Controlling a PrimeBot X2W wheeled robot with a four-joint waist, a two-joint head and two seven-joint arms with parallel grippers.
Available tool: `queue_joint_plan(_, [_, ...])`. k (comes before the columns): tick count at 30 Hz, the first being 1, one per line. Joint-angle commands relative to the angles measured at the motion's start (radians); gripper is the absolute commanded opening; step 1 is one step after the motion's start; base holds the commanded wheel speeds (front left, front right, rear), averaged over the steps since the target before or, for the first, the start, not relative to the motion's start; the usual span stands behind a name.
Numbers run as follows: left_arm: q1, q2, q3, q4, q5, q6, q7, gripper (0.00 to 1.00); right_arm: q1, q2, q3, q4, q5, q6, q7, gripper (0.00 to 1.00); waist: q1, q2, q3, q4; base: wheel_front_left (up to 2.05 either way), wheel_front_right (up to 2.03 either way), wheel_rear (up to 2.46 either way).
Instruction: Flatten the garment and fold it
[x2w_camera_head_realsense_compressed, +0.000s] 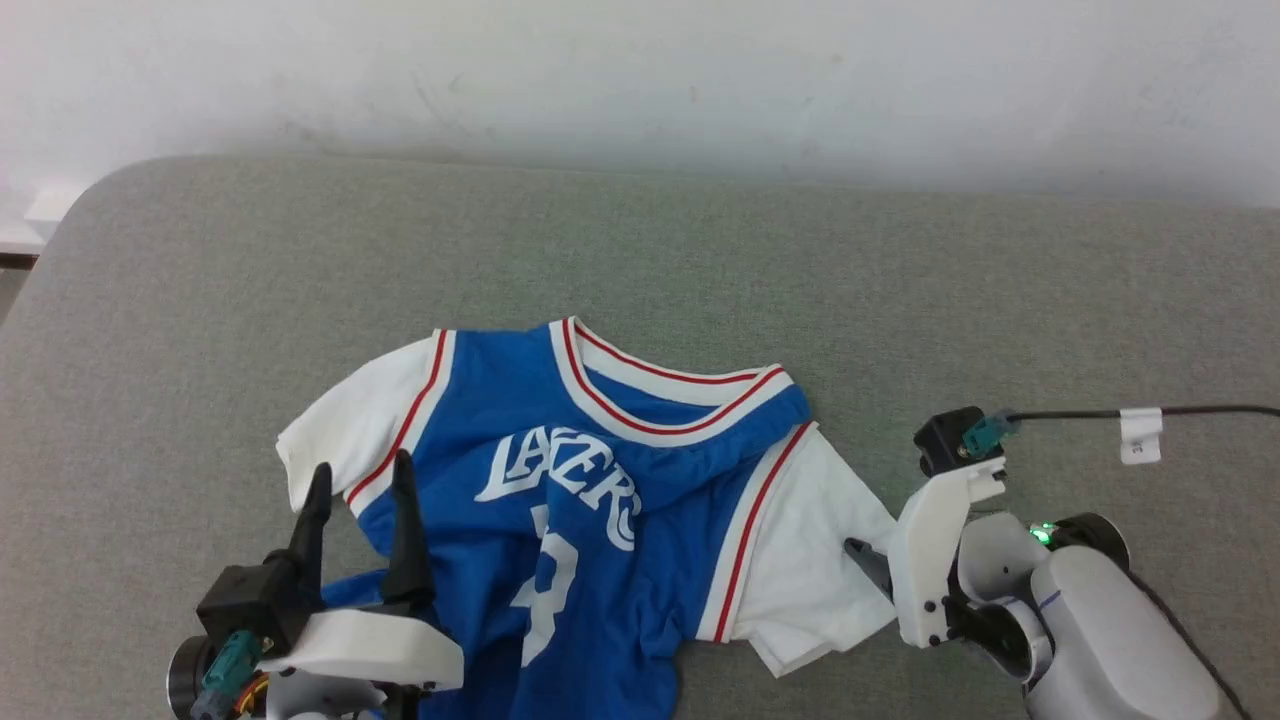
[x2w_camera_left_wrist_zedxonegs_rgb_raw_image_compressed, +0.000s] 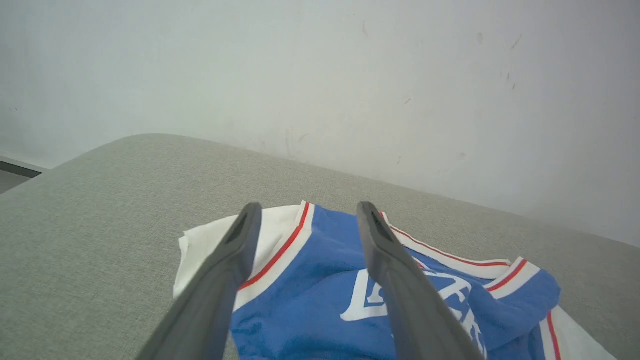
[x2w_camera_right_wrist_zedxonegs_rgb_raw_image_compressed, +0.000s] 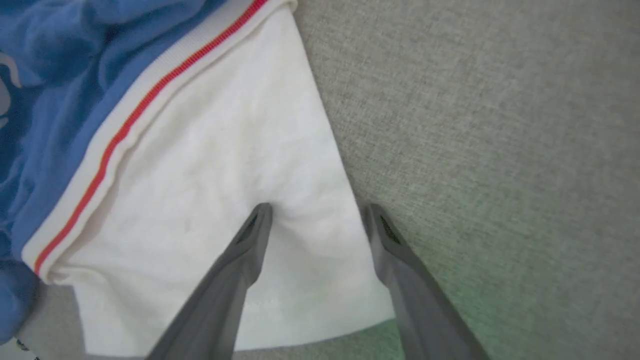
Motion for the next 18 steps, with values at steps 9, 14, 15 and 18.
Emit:
queue_joint_plan(9, [0.001, -0.017, 0.045, 0.021, 0.028, -0.022, -0.005, 1.00, 0.074, -0.035, 0.112, -0.044, 0.122, 0.007, 0.130, 0.00, 0.0001, -0.0001, -0.017, -0.011, 0.00, 0.00, 0.00])
queue_joint_plan(14, [-0.020, 0.007, 0.076, 0.031, -0.012, -0.042, 0.021, 1.00, 0.082, -0.087, 0.058, -0.143, 0.097, 0.007, 0.033, 0.00, 0.0001, -0.0001, -0.037, -0.034, 0.00, 0.00, 0.00])
queue_joint_plan(15, [-0.034, 0.021, 0.087, 0.028, -0.018, -0.045, 0.031, 1.00, 0.090, -0.097, 0.042, -0.161, 0.090, 0.007, 0.022, 0.00, 0.0001, -0.0001, -0.040, -0.040, 0.00, 0.00, 0.00])
queue_joint_plan(18, [-0.084, 0.063, 0.120, 0.012, -0.043, -0.057, 0.077, 1.00, 0.120, -0.126, -0.006, -0.221, 0.070, 0.007, 0.011, 0.00, 0.0001, -0.0001, -0.047, -0.058, 0.00, 0.00, 0.00])
